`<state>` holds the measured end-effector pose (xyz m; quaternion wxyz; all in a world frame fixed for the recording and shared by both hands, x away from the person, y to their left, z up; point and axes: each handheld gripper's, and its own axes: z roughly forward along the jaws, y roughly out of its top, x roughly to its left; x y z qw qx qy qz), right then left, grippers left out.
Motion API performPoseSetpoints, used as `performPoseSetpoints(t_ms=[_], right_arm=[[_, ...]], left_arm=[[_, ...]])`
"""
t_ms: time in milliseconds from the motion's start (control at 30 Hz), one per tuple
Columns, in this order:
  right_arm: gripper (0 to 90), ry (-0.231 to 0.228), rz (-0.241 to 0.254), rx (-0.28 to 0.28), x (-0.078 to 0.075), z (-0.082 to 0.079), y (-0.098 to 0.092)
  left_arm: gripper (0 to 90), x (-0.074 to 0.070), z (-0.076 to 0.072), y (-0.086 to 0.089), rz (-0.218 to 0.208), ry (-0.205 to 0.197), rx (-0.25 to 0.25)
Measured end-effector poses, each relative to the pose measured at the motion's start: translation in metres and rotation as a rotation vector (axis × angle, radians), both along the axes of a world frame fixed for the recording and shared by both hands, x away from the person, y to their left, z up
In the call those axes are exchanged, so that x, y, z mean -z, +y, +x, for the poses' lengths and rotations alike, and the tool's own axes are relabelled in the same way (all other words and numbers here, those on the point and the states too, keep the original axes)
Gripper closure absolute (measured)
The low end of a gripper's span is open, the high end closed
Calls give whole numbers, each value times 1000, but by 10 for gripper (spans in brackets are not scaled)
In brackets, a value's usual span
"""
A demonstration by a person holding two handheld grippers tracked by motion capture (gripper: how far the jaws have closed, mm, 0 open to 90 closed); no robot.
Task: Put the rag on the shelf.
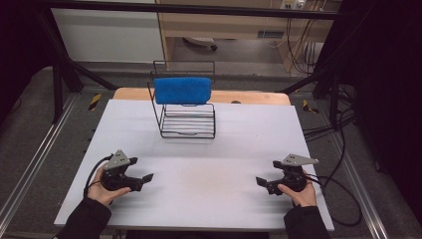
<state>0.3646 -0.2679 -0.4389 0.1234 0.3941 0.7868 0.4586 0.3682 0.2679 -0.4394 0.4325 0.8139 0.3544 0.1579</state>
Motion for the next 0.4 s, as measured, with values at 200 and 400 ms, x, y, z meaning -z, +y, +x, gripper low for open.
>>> performPoseSetpoints(t_ms=[200,400], right_arm=[[8,17,13,11,5,-4,-6],[7,27,-10,3,7,-4,-6]], left_arm=[[102,5,-3,3,-4,11,-6],[102,8,-3,4,9,14,-11]])
